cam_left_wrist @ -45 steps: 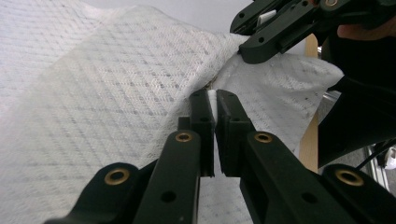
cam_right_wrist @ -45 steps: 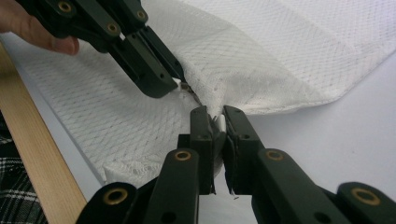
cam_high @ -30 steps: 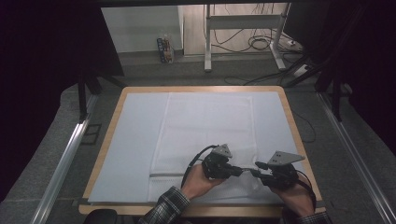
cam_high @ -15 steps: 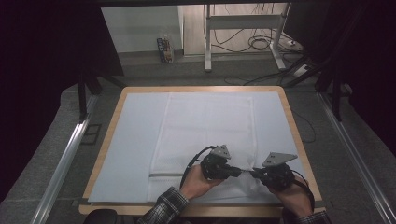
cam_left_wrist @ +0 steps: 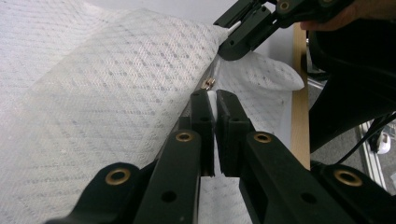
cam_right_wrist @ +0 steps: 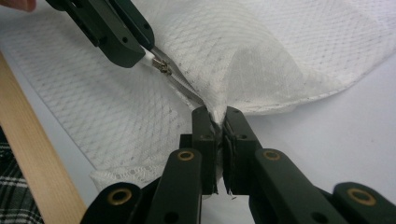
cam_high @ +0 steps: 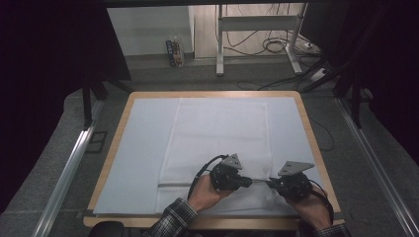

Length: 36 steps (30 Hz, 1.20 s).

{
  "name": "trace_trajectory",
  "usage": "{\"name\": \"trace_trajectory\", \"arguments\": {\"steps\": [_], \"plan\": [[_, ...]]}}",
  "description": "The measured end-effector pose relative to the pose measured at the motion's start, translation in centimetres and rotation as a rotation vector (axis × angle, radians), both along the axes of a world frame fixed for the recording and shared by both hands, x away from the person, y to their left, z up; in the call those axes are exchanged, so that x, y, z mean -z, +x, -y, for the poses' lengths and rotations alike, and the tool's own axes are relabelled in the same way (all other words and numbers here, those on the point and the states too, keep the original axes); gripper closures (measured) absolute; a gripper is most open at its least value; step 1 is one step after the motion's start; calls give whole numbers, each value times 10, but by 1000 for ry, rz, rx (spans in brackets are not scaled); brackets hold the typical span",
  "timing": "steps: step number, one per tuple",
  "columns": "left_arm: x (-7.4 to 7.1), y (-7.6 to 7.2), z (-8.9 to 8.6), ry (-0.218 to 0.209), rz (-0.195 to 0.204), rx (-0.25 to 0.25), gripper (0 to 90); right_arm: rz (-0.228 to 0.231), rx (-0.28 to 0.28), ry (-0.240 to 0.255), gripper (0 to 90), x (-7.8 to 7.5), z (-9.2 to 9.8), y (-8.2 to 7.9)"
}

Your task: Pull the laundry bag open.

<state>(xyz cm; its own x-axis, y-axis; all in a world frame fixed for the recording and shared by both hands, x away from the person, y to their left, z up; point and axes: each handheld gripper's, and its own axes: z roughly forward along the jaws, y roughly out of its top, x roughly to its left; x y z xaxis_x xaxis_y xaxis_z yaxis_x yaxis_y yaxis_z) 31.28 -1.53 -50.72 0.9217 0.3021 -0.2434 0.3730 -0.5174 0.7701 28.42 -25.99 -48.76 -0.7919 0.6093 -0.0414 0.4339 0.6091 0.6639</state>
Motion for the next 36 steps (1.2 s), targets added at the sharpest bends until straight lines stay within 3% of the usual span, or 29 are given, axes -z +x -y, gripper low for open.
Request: {"name": "trace_trajectory", "arguments": {"steps": [8,10,16,36], "plan": [[0,0,-2,14,11,4,874,-4,7,-3,842,1,0,1],[0,1,-5,5,0,3,874,-14,16,17,841,2,4,2],[1,-1,-7,19,2,-2,874,-12,23,-6,842,3,3,2],[2,2,-23,34,-21,-16,874,-15,28,9,842,5,7,4]]}}
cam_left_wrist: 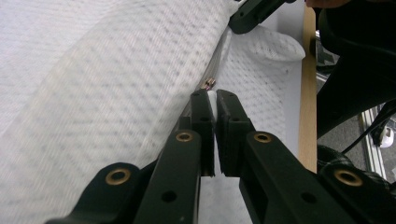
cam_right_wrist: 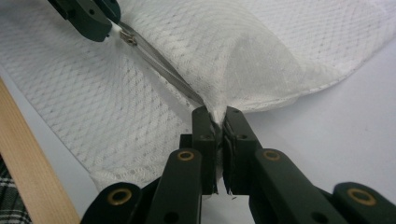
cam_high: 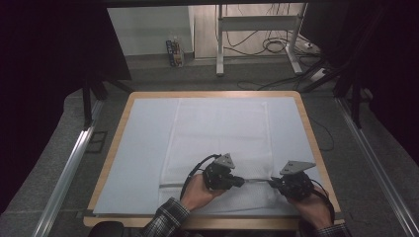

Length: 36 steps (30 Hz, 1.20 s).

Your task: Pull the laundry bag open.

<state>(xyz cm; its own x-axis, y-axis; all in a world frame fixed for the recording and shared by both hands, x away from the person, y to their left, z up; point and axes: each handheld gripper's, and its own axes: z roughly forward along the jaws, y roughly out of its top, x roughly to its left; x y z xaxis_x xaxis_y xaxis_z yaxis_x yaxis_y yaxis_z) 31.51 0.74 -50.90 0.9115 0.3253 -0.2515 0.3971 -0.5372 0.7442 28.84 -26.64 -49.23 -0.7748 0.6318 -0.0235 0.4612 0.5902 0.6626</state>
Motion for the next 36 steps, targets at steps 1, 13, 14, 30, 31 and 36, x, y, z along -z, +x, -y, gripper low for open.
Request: {"name": "trace_trajectory", "arguments": {"steps": [1,13,14,30,31,36], "plan": [[0,0,-1,-1,-2,-4,874,-5,3,4,841,0,1,0],[-2,1,-16,-3,-10,-26,874,-4,15,9,841,1,4,2],[-1,0,-17,0,-11,-28,874,-4,15,9,841,1,4,2],[1,-2,-36,-2,-20,-60,874,3,15,0,841,2,4,1],[1,-3,-36,-4,-22,-63,873,6,11,-1,841,2,4,1],[3,-5,-41,-3,-26,-69,874,6,8,-1,841,2,4,1]]}}
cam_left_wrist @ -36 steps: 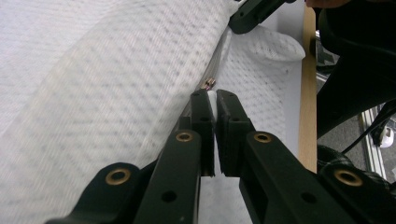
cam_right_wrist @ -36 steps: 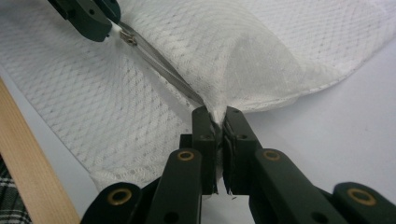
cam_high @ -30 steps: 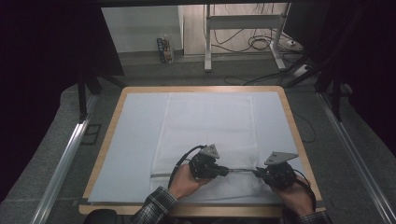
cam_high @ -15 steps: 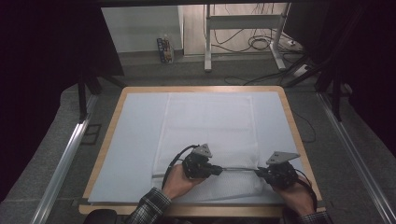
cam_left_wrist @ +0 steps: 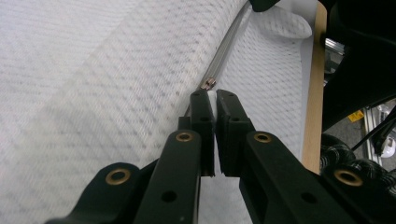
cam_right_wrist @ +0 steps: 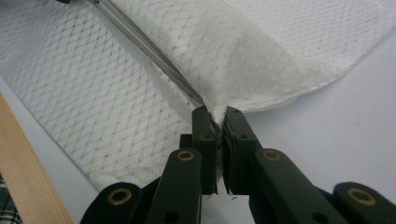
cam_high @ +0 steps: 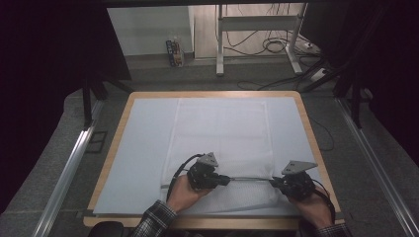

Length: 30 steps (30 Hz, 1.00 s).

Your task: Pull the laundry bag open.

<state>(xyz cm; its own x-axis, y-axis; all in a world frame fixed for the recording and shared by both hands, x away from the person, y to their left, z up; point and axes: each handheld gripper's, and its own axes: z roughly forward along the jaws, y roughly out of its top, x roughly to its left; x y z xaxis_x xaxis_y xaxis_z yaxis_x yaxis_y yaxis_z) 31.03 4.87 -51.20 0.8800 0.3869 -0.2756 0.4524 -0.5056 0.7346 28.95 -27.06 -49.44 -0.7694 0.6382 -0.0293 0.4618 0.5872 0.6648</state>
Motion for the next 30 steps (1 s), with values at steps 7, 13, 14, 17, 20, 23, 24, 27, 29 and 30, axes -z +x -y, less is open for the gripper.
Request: {"name": "trace_trajectory", "arguments": {"steps": [7,13,14,17,20,23,24,27,29,30], "plan": [[0,-2,-8,-1,1,-16,874,0,-1,5,841,0,0,0],[2,-2,-14,-2,-12,-14,875,1,5,-4,841,0,-1,-1],[2,-2,-14,-5,-17,-16,874,1,2,-5,841,0,-1,-1],[2,-2,-20,-2,-17,-20,875,-1,4,-5,841,1,-1,0],[2,-3,-22,-7,-22,-23,875,0,3,-5,841,1,-1,0],[2,-5,-24,2,-16,-35,875,1,5,-8,841,1,-1,-1],[2,-5,-25,-8,-24,-37,875,1,5,-7,841,1,-1,-1],[3,-6,-28,5,-20,-39,875,1,5,-9,841,1,-2,-1],[3,-6,-29,3,-24,-37,875,2,3,-13,841,1,-1,-1],[3,-7,-30,9,-19,-43,875,0,2,-6,842,1,-1,-1]]}}
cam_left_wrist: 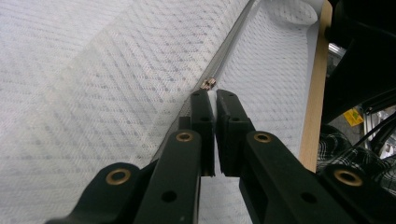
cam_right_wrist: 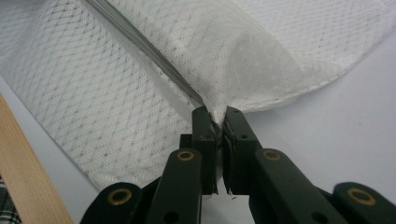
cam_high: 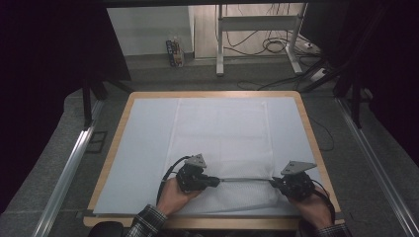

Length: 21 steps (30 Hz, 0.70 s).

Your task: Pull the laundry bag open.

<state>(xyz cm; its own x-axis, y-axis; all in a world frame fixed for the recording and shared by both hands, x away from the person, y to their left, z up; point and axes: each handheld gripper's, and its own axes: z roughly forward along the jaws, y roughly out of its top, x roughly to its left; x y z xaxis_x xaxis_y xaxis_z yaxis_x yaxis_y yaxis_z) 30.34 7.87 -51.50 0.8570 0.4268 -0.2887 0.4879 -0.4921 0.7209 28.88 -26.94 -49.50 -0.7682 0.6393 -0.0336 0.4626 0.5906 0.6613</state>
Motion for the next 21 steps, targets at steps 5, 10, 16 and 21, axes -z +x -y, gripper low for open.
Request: {"name": "trace_trajectory", "arguments": {"steps": [5,10,16,21], "plan": [[0,-1,-5,8,4,-14,875,6,3,-12,842,0,0,0],[0,-2,-10,8,-1,-20,875,6,5,-13,842,0,0,0],[0,-3,-15,6,-4,-34,875,8,10,-13,841,0,1,0],[-1,-4,-22,5,-5,-44,874,8,14,-9,841,0,2,0]]}}
